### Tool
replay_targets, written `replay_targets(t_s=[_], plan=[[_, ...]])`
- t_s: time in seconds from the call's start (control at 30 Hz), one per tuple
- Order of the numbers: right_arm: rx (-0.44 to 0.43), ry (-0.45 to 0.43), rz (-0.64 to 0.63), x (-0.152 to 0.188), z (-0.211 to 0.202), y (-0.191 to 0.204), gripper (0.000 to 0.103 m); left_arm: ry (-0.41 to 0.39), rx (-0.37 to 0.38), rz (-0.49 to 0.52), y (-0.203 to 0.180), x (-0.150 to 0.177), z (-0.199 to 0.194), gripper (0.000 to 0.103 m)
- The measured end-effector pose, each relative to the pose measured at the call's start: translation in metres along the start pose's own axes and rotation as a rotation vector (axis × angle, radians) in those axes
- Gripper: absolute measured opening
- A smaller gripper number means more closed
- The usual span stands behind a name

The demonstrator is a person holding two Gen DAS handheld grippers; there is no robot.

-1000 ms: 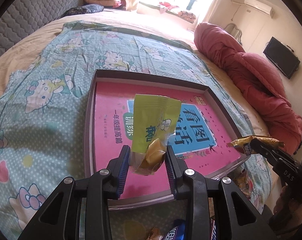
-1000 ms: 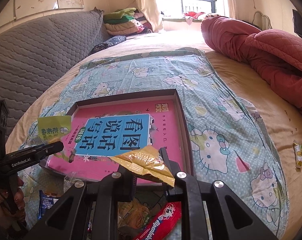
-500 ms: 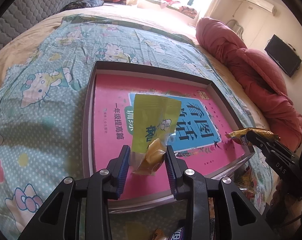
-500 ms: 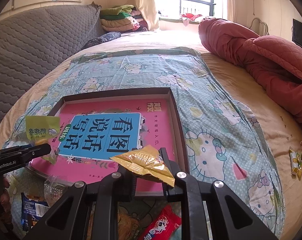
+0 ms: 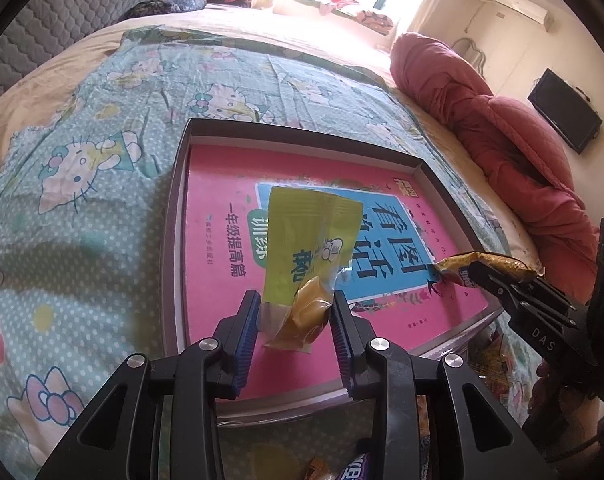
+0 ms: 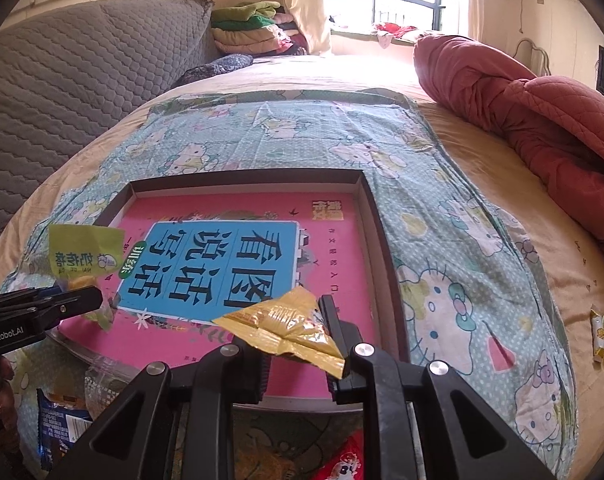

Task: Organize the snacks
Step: 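Open the left tool to drop the bag in the box while the right tool releases the gold packet there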

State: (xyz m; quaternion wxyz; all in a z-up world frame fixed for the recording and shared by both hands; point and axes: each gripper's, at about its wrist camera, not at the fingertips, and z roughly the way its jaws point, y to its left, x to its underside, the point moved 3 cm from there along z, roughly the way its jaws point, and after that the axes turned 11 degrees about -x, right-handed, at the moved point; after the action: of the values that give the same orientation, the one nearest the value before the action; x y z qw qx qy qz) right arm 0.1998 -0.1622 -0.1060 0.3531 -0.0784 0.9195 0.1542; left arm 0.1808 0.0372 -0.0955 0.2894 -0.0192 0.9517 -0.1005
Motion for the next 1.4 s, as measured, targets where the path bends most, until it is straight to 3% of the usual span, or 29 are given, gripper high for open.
replay_targets(t_s=[0.17, 0.67, 1.03, 1.4], plan=[[-0.034, 0.028, 0.004, 0.003, 0.004, 0.007, 0.034, 0.007, 0.006, 0.002, 0.000, 0.001, 0.001, 0.036], [-0.110, 0.028, 0.096, 0.012, -0.025, 0.003, 0.043, 0.010, 0.023, 0.001, 0.000, -0.001, -0.003, 0.036], [0.021, 0.058, 0.075, 0.016, -0.013, -0.015, 0.043, 0.004, 0.026, 0.016, -0.003, 0.000, -0.009, 0.038], [0.069, 0.067, 0.086, 0.011, 0.007, -0.029, 0.044, -0.010, 0.019, 0.022, -0.004, 0.000, -0.017, 0.048]])
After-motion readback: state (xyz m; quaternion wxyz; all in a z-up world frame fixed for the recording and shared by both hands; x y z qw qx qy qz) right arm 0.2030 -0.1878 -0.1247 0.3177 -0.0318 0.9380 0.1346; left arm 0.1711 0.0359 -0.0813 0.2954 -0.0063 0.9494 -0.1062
